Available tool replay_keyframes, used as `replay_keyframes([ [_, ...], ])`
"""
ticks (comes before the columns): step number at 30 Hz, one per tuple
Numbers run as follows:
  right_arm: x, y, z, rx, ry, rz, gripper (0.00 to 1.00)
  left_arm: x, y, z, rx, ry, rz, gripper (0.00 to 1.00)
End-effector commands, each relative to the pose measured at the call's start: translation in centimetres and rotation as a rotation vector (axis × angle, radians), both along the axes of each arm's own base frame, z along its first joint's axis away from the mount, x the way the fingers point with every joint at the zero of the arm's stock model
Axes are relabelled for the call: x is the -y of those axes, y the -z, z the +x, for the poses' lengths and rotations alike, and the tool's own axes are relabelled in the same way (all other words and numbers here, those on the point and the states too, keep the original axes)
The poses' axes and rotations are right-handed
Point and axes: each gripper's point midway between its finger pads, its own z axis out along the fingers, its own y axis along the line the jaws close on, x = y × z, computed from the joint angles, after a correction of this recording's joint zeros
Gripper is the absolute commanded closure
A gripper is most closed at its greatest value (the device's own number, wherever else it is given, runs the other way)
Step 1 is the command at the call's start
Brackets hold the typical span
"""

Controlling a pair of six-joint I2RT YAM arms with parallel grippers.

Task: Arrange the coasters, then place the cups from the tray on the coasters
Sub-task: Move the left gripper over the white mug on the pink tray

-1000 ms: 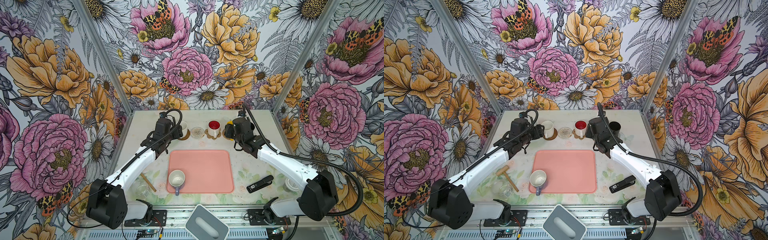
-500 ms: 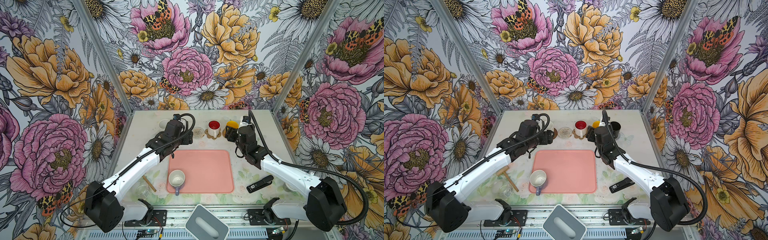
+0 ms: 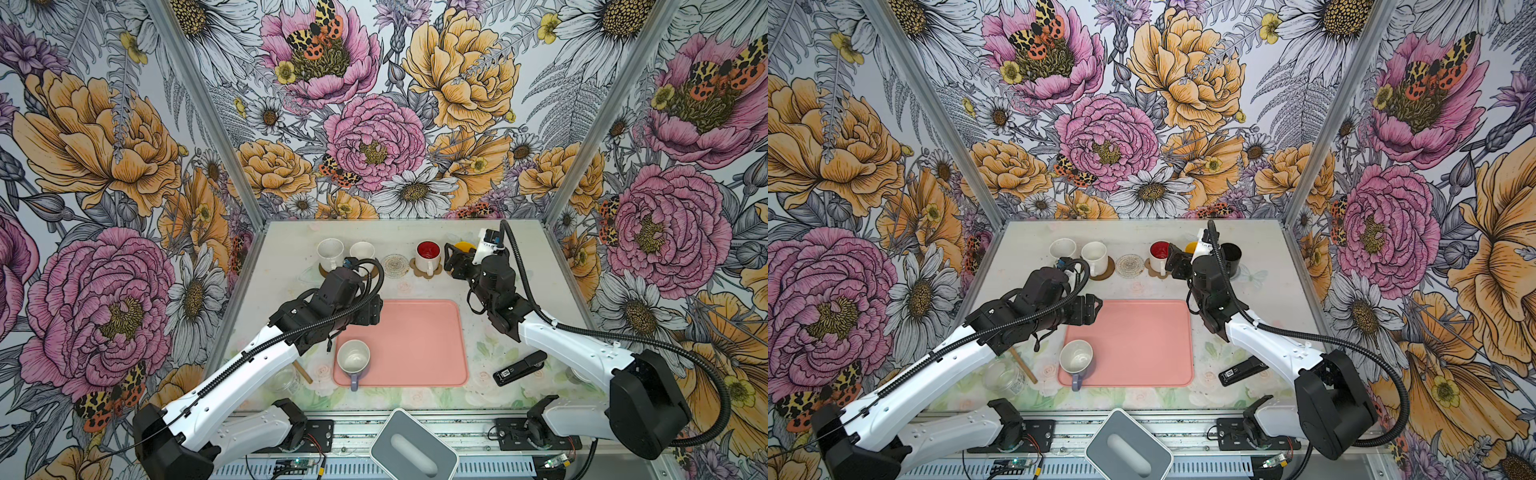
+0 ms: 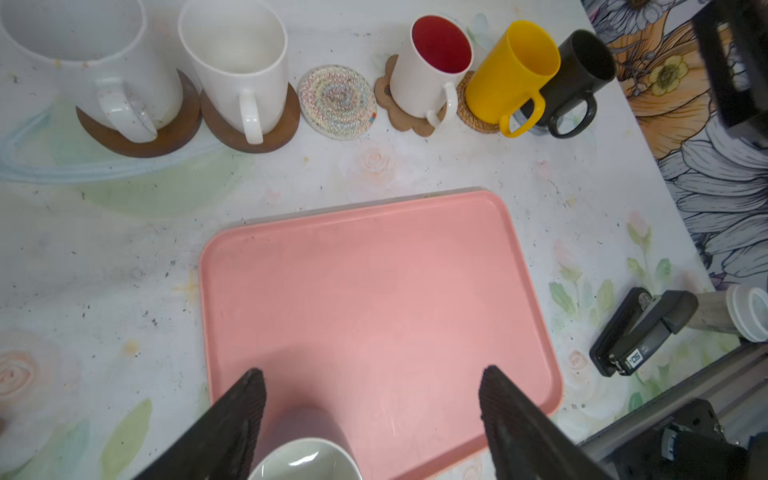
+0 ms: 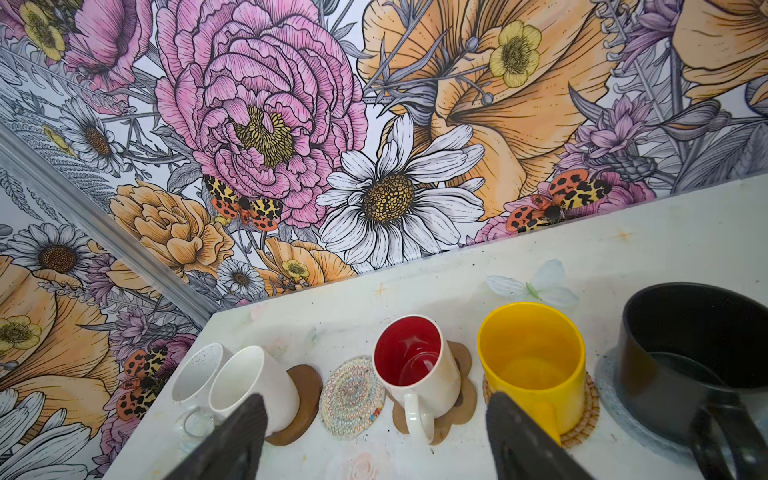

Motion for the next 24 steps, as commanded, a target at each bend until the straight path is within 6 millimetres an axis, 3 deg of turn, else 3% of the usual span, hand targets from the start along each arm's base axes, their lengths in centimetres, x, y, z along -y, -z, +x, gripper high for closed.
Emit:
replay_keyframes([
  [1, -0.1, -0.1, 0.3, 0.022, -0.011, 0.010, 0.14, -0.6, 2.2, -3.1, -0.128, 0.004, 0.002, 0.17],
  [11, -0.2, 0.7, 0.8, -0.007, -0.014, 0.022, 0.14, -1.6, 3.1, -7.9, -0.221, 0.019, -0.022, 0.14],
  [24, -0.5, 1.3, 1.0, -0.034, -0.030, 0.026, 0.14, -1.1, 5.9, -12.9, -0.370, 0.088, -0.016, 0.04],
])
